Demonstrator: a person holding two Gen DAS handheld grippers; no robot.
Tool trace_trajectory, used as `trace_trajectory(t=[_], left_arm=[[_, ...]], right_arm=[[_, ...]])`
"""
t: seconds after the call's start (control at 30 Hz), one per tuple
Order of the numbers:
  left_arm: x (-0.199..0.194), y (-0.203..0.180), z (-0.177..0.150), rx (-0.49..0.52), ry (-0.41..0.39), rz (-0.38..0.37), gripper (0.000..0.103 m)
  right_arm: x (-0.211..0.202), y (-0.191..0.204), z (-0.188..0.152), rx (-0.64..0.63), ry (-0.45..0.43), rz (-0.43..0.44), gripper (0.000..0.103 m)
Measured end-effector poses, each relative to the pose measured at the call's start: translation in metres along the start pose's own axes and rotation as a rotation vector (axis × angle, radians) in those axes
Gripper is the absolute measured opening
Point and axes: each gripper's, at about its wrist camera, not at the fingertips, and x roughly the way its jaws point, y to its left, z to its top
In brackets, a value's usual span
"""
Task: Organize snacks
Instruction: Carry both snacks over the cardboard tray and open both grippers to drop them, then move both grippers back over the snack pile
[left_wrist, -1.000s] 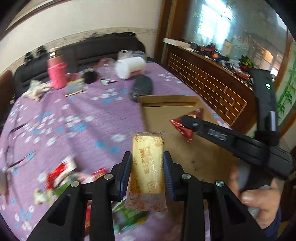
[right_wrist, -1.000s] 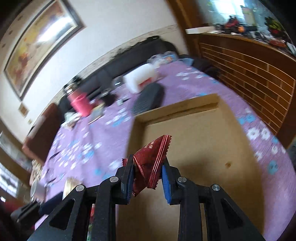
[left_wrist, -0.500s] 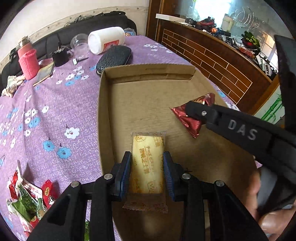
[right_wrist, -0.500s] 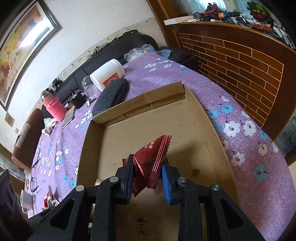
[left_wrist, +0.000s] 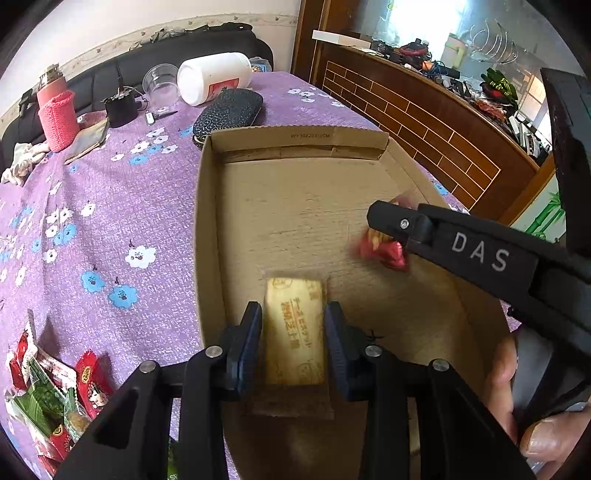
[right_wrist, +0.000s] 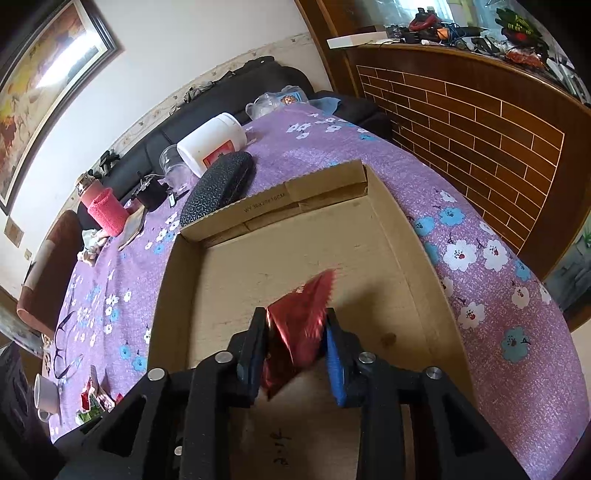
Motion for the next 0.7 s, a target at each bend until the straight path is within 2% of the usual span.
trace_trajectory(t=[0.47, 0.7], left_arm=[[-0.022, 0.002, -0.005, -0.009, -0.022, -0.012, 0.039], [-0.041, 0.013, -0.013, -0.03, -0.041, -0.016, 0.041]], right_arm=[[-0.019, -0.005, 0.001, 0.037, -0.051, 0.053, 0.032], [-0.025, 0.007, -0.003, 0.004, -0.067, 0.094, 0.032]])
